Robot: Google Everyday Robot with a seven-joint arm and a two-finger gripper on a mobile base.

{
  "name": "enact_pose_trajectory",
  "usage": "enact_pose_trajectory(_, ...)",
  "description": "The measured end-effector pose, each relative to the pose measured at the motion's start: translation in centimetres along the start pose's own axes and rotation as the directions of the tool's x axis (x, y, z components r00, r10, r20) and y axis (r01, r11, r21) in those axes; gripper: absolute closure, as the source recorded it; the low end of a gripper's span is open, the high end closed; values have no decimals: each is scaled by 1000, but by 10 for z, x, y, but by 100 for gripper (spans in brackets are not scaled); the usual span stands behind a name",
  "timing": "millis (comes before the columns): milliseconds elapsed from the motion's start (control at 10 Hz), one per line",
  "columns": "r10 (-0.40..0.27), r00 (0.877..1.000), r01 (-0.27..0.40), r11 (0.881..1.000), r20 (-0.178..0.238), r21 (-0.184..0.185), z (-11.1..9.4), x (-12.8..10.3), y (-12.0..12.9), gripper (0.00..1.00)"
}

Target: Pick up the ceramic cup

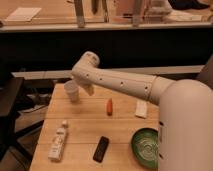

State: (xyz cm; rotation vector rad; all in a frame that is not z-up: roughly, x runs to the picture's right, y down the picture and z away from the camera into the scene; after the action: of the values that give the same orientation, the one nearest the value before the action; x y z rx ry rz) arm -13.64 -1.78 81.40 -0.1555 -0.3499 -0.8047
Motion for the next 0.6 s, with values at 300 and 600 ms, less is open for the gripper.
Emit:
enact_pose_trajectory(300, -24, 999, 24, 1000, 35, 11, 16, -13, -10, 20)
enact_pose_trajectory(600, -34, 998, 33, 999, 54, 19, 23, -12, -9, 20)
